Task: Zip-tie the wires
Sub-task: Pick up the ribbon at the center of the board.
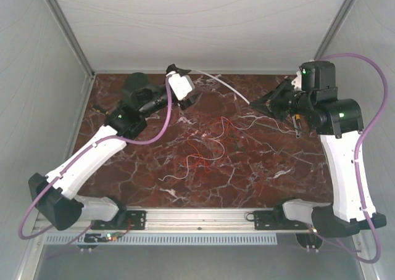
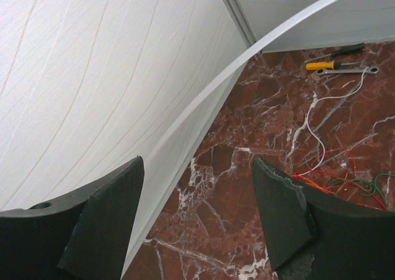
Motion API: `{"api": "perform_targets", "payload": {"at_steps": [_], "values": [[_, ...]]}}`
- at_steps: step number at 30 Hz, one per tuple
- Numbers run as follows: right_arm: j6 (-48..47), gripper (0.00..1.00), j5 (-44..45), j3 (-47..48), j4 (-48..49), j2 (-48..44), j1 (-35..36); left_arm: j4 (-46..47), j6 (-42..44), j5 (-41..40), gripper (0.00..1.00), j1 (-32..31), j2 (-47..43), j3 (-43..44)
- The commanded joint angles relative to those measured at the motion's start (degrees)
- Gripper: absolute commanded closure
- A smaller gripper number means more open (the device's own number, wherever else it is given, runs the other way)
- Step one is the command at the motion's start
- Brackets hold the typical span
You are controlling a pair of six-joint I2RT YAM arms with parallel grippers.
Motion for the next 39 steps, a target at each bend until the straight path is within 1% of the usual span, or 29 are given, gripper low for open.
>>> {"api": "perform_targets", "payload": {"at_steps": [1, 5, 8, 10, 12, 17, 18, 20, 21, 25, 27, 33, 34, 35, 39], "values": [[0.72, 1.00, -0.43, 0.14, 2.46, -2.13, 0.59, 4.43, 3.84, -1.08, 0.31, -0.16, 2.00, 4.07], [0.26, 1.00, -1.11, 0.12, 2.39, -2.51, 0.65, 6.19, 4.78, -3.29, 0.42, -0.36, 3.77, 5.57], [-0.23, 1.00, -1.96, 0.19, 2.33, -2.47, 0.61, 9.29, 4.62, -3.85, 0.52, -0.67, 4.41, 5.15], [-0.24, 1.00, -2.47, 0.50, 2.37, -2.47, 0.59, 10.60, 4.42, -3.09, 0.56, -0.76, 4.69, 4.61], [-0.15, 1.00, -2.78, 1.07, 2.32, -2.49, 0.64, 10.16, 4.42, -1.84, 0.56, -0.85, 5.06, 4.62], [0.10, 1.00, -2.77, 2.54, 2.37, -2.30, 0.66, 7.82, 3.23, 3.06, 0.49, -0.98, 5.19, 4.69], [0.11, 1.00, -2.80, 2.66, 2.37, -2.31, 0.65, 7.33, 3.41, 3.90, 0.47, -0.98, 5.26, 4.79], [0.19, 1.00, -2.58, 2.71, 2.26, -2.37, 0.61, 6.27, 3.79, 4.63, 0.37, -0.99, 5.23, 5.08], [0.26, 1.00, -2.47, 2.69, 2.13, -2.38, 0.64, 5.75, 4.03, 4.89, 0.35, -0.99, 5.13, 5.29], [0.29, 1.00, -2.52, 2.60, 2.02, -2.40, 0.66, 4.95, 5.28, 4.27, 0.34, -0.99, 4.62, 5.33], [0.36, 1.00, -3.00, 2.67, 2.02, -2.16, 0.59, 5.25, 5.92, 3.05, 0.36, -0.99, 4.65, 5.15], [0.30, 1.00, -4.35, 3.06, 2.03, -1.81, 0.63, 10.15, 5.68, 2.09, 0.50, -1.07, 5.21, 3.78], [0.25, 1.00, -4.47, 3.16, 2.04, -1.71, 0.72, 11.34, 5.73, 1.69, 0.54, -1.14, 5.45, 3.56], [0.16, 1.00, -4.57, 3.21, 2.02, -1.72, 0.74, 12.29, 5.80, 1.22, 0.60, -1.20, 5.79, 3.66], [0.28, 1.00, -4.57, 3.23, 2.09, -1.94, 0.81, 14.13, 5.02, 0.66, 0.97, -1.51, 7.06, 4.20]]}}
